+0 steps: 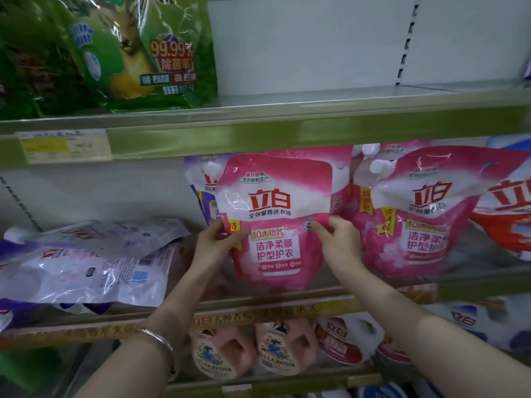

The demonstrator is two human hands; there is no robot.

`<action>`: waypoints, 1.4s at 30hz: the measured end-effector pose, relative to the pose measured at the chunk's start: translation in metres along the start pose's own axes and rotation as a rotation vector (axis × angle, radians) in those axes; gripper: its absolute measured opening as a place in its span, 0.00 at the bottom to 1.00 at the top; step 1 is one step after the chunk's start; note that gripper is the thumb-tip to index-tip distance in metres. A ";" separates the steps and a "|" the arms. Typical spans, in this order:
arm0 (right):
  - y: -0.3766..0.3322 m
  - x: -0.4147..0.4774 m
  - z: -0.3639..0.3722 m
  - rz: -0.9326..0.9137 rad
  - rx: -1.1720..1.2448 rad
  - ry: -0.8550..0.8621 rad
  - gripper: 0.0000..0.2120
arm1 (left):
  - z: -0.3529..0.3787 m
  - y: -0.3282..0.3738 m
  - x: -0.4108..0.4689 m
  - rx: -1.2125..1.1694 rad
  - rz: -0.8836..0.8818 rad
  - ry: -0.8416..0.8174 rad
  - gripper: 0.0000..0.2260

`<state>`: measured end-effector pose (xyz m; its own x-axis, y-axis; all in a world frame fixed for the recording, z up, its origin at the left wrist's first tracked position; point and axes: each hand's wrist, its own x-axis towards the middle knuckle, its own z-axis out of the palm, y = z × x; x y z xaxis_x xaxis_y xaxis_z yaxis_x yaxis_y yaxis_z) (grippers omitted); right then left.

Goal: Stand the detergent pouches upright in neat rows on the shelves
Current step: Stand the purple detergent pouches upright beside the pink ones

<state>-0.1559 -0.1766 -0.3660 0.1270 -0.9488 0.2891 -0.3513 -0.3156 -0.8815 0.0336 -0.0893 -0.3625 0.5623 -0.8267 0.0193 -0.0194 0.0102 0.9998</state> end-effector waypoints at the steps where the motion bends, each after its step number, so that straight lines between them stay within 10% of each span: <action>1: 0.000 0.001 -0.003 0.031 0.025 0.003 0.07 | 0.002 0.001 -0.002 0.009 -0.013 -0.021 0.11; 9: 0.013 0.019 -0.031 0.304 0.307 0.099 0.07 | 0.026 0.008 -0.010 -0.043 -0.162 -0.268 0.12; 14: 0.017 0.017 -0.040 0.233 0.363 0.100 0.09 | 0.048 0.004 -0.015 -0.117 -0.169 -0.134 0.07; 32: -0.007 -0.020 -0.037 -0.446 -0.044 0.125 0.33 | 0.080 0.028 -0.020 0.017 0.119 0.227 0.12; 42: -0.023 0.008 -0.046 -0.286 -0.538 0.008 0.28 | 0.085 0.040 0.002 0.131 0.079 0.288 0.17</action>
<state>-0.1897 -0.1777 -0.3258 0.2797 -0.8250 0.4910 -0.7239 -0.5172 -0.4566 -0.0365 -0.1381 -0.3230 0.7654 -0.6327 0.1177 -0.1682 -0.0201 0.9856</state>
